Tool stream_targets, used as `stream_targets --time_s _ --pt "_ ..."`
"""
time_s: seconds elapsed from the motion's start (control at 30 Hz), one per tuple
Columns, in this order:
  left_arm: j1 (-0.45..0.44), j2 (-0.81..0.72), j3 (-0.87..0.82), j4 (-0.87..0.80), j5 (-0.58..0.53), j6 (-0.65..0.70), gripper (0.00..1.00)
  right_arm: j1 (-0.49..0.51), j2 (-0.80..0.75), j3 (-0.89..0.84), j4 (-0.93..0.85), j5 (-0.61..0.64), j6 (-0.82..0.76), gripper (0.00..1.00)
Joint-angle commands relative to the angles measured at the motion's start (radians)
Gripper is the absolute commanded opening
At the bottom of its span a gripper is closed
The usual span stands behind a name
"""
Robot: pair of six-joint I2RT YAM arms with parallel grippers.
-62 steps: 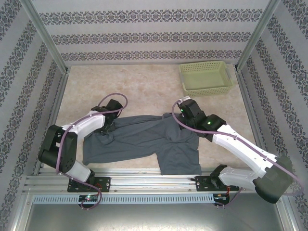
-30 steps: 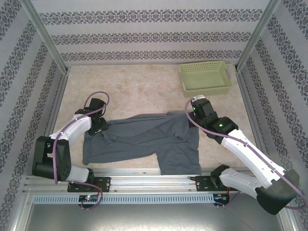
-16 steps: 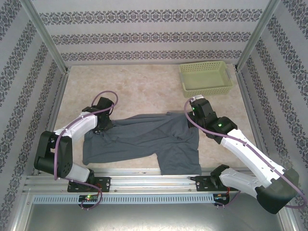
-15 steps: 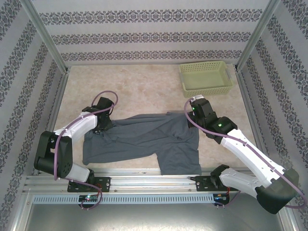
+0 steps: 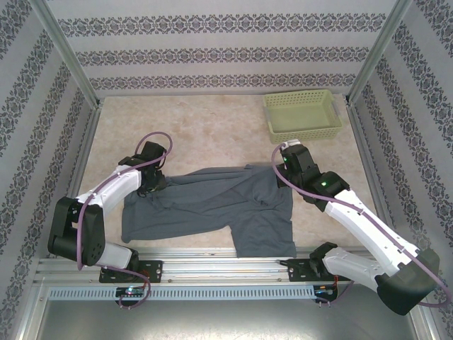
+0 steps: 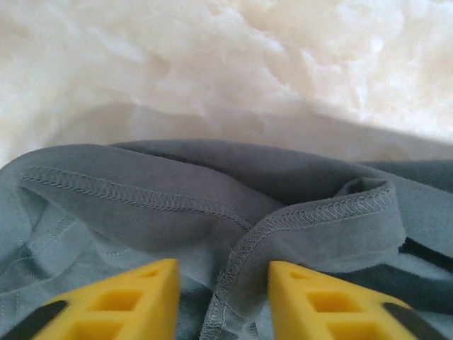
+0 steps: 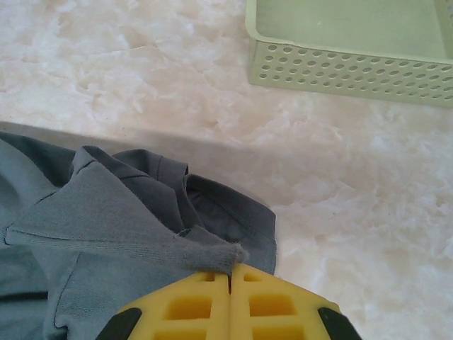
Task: Fold the inside-out t-shirt
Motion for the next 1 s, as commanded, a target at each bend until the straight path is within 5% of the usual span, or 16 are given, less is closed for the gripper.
stream_targets --time_s 0.0,0.4,0.77,0.97 --pt "0.01 -0.01 -0.001 0.001 0.023 0.005 0.41 -0.011 -0.005 -0.012 0.026 0.009 0.001 0.0" --pt "-0.015 0.037 0.002 -0.027 0.016 0.015 0.41 -0.011 0.001 -0.017 0.026 0.009 0.002 0.0" --pt "-0.015 -0.014 0.032 -0.024 0.029 0.006 0.07 -0.014 0.0 -0.006 0.022 0.03 -0.008 0.0" --pt "0.046 -0.214 0.097 0.087 0.184 0.02 0.0 -0.02 0.03 0.08 0.027 0.039 -0.041 0.0"
